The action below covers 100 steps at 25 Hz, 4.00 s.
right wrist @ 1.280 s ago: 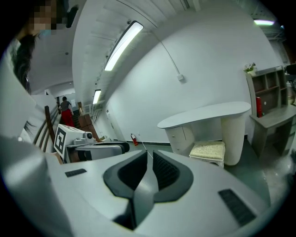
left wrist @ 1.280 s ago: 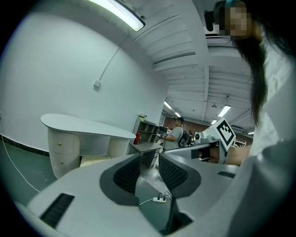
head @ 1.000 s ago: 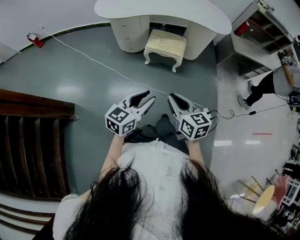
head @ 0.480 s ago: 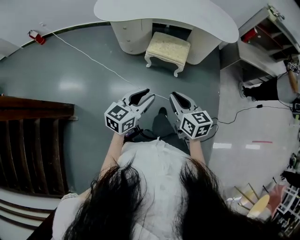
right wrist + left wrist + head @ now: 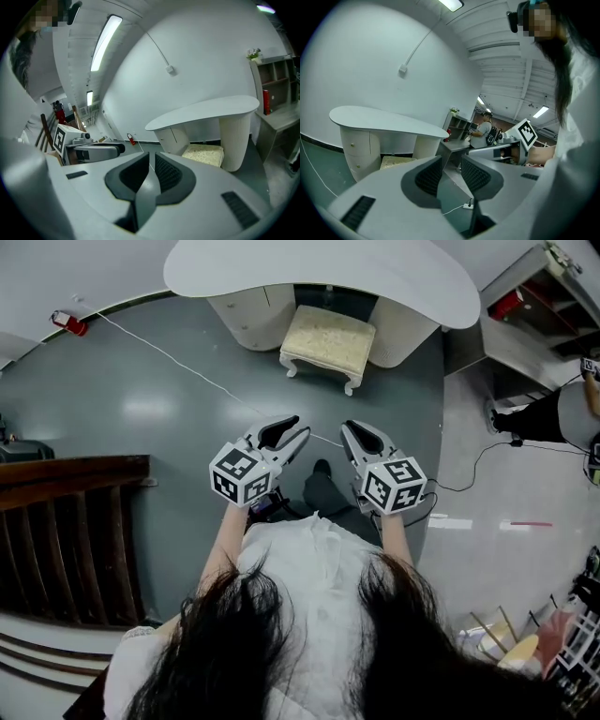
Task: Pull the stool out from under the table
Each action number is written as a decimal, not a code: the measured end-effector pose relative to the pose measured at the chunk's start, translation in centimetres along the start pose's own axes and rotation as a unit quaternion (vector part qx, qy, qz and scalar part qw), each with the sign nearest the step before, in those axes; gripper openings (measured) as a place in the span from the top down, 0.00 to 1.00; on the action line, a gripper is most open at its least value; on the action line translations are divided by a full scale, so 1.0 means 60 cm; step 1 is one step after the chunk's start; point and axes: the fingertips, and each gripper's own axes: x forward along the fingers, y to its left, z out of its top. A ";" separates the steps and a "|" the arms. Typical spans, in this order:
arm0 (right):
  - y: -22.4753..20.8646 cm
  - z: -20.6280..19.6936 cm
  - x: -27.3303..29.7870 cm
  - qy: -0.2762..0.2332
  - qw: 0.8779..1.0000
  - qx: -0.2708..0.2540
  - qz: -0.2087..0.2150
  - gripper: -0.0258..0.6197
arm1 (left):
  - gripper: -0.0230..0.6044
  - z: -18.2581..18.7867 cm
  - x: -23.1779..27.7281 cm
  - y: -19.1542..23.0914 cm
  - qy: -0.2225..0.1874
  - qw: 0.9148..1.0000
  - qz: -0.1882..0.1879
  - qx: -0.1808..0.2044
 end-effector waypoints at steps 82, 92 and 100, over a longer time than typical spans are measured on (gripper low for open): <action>-0.727 -0.356 0.523 0.178 0.941 0.216 -0.188 0.51 | 0.42 -0.415 0.519 0.873 0.209 0.934 0.019 -0.289; -0.722 -0.372 0.531 0.104 0.928 0.328 -0.146 0.50 | 0.42 -0.418 0.531 0.862 0.184 0.926 -0.018 -0.330; -0.719 -0.373 0.523 0.095 0.927 0.325 -0.162 0.51 | 0.43 -0.421 0.516 0.864 0.153 0.925 0.043 -0.346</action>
